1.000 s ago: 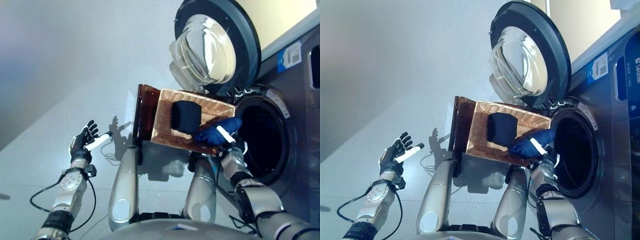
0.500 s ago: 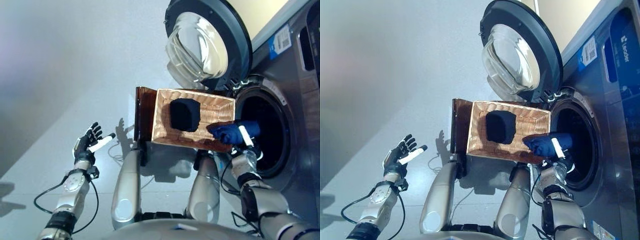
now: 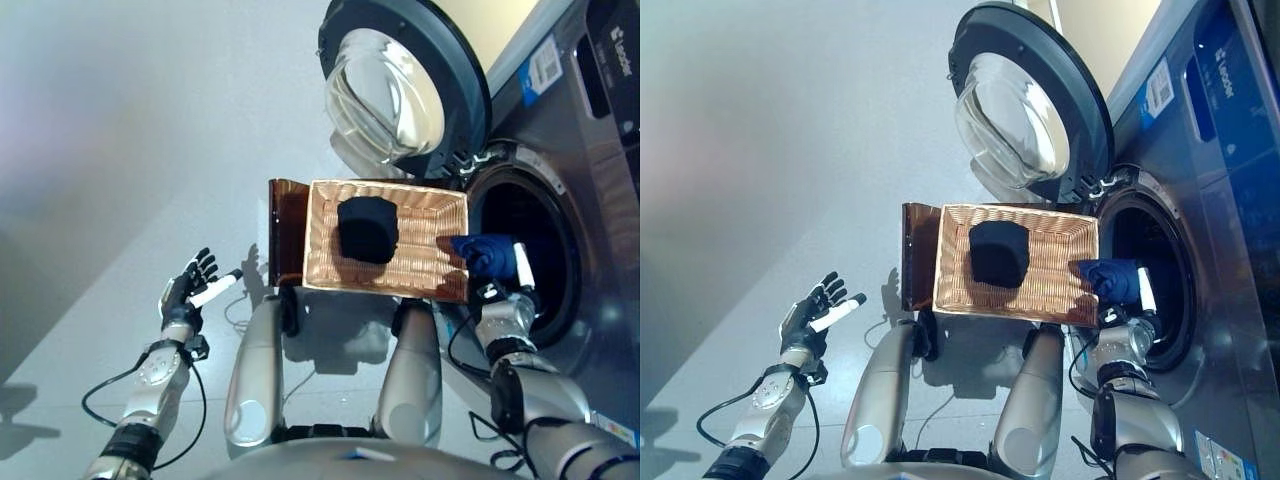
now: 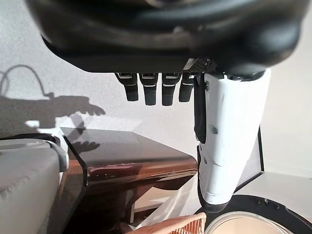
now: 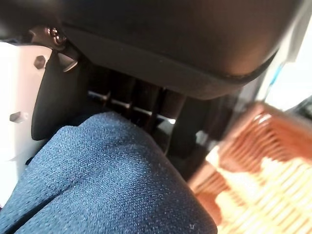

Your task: Pick up the clothes and place them into the washing machine

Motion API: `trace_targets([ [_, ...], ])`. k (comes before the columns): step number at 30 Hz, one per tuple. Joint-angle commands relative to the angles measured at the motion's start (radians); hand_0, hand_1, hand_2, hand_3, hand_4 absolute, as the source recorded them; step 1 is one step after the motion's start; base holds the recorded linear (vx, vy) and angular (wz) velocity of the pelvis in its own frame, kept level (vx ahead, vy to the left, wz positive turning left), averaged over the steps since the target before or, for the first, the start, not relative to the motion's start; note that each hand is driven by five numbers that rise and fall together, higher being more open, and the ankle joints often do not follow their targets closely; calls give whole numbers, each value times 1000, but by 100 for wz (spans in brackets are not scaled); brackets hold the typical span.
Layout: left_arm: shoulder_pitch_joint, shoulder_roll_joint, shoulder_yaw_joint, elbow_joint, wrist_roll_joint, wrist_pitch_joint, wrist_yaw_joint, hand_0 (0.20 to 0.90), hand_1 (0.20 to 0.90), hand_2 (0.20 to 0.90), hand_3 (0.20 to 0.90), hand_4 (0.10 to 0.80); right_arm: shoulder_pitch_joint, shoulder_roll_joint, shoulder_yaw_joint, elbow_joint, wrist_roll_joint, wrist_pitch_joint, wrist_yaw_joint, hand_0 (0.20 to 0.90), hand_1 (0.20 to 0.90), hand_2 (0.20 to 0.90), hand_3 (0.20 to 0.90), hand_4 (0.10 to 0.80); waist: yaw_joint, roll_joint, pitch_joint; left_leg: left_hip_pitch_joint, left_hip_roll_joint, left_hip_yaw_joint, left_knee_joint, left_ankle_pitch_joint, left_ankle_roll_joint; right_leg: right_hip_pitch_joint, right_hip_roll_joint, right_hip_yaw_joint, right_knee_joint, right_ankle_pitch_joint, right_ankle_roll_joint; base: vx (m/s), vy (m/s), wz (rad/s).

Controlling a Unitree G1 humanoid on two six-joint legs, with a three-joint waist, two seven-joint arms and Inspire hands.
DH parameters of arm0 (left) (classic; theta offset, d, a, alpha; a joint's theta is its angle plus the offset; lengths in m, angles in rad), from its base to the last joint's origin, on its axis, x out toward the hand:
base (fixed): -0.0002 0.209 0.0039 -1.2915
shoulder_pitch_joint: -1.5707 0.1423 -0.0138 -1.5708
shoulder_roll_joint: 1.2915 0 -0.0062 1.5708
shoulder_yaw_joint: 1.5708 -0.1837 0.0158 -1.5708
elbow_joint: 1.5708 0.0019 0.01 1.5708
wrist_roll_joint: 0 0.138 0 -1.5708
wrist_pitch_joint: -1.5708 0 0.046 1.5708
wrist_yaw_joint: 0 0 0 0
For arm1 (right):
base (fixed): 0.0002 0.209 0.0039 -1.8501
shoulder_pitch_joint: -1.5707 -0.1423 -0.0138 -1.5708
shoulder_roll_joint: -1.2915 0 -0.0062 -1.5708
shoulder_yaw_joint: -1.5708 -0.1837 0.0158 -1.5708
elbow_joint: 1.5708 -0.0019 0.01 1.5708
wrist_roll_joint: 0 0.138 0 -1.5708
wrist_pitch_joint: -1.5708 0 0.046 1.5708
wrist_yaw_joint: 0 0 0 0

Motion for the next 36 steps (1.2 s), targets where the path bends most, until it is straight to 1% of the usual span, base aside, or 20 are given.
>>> trace_targets([
  [1, 41, 38, 50, -37, -13, -55, 21, 900, 900, 900, 900, 800, 5, -57, -66, -43, 89, -140, 5, 200, 200, 200, 200, 300, 3, -2, -58, 6, 103, -130, -19, 38, -155, -8, -51, 66, -1, 39, 9, 36, 25, -3],
  [8, 55, 36, 45, -46, -18, -52, 36, 900, 900, 900, 900, 800, -37, -34, -143, -31, 188, -194, -26, 200, 200, 200, 200, 300, 12, 7, -66, -11, 99, -125, 33, 2, -153, -33, -52, 80, 49, 8, 7, 8, 4, 0],
  [11, 60, 42, 40, -45, -22, -50, 43, 900, 900, 900, 900, 800, -66, -34, -158, -14, 208, -215, -53, 200, 200, 200, 200, 300, 17, 13, -72, -17, 97, -123, 37, -1, -151, -45, -52, 85, 54, 7, 7, 0, 0, 0],
  [13, 64, 47, 36, -59, -23, -51, 42, 900, 900, 900, 900, 800, -85, -47, -164, -8, 208, -213, -62, 200, 200, 200, 200, 300, 20, 19, -76, -23, 94, -123, 32, 0, -150, -52, -53, 89, 51, 9, 9, 0, 0, 0],
  [16, 75, 56, 26, -76, -26, -52, 37, 900, 900, 900, 900, 800, -114, -85, -184, -1, 228, -218, -74, 200, 200, 200, 200, 300, 23, 30, -78, -35, 92, -122, 26, 6, -149, -59, -53, 91, 44, 12, 10, 0, 0, 0],
  [20, 77, 70, -4, -95, -31, -42, 37, 900, 900, 900, 900, 800, -182, -143, -216, 38, 296, -257, -105, 200, 200, 200, 200, 300, 28, 44, -84, -50, 85, -120, 34, 4, -148, -74, -53, 99, 54, 11, 10, 0, 0, 0],
  [25, 79, 80, -14, -109, -43, -33, 40, 900, 900, 900, 900, 800, -233, -214, -248, 67, 325, -287, -175, 200, 200, 200, 200, 300, 26, 53, -105, -52, 84, -116, 33, 0, -147, -87, -54, 104, 65, 6, 11, 12, 3, 1],
  [27, 83, 81, -16, -112, -50, -30, 36, 900, 900, 900, 900, 800, -241, -254, -269, 74, 322, -304, -206, 200, 200, 200, 200, 300, 25, 59, -111, -55, 82, -116, 31, 0, -148, -93, -54, 108, 65, 5, 13, 0, 0, 0],
  [29, 85, 84, -18, -115, -52, -29, 36, 900, 900, 900, 900, 800, -243, -268, -271, 77, 319, -305, -219, 200, 200, 200, 200, 300, 24, 61, -114, -54, 82, -115, 30, 0, -148, -94, -54, 109, 65, 5, 13, 0, 0, 0],
  [31, 90, 88, -18, -118, -57, -27, 36, 900, 900, 900, 900, 800, -248, -305, -284, 70, 316, -325, -245, 200, 200, 200, 200, 300, 18, 62, -119, -52, 85, -112, 24, 1, -147, -95, -54, 109, 63, 4, 14, 0, 0, 0],
  [34, 95, 93, -16, -118, -60, -26, 38, 900, 900, 900, 900, 800, -242, -337, -296, 66, 316, -341, -261, 200, 200, 200, 200, 300, 15, 62, -121, -53, 87, -110, 25, -1, -146, -96, -53, 108, 65, 3, 15, 3, 1, 3],
  [36, 95, 96, -16, -114, -62, -25, 37, 900, 900, 900, 900, 800, -235, -346, -292, 79, 308, -336, -269, 200, 200, 200, 200, 300, 14, 62, -122, -54, 87, -110, 25, -1, -147, -94, -52, 107, 64, 2, 14, 0, 0, 0],
])
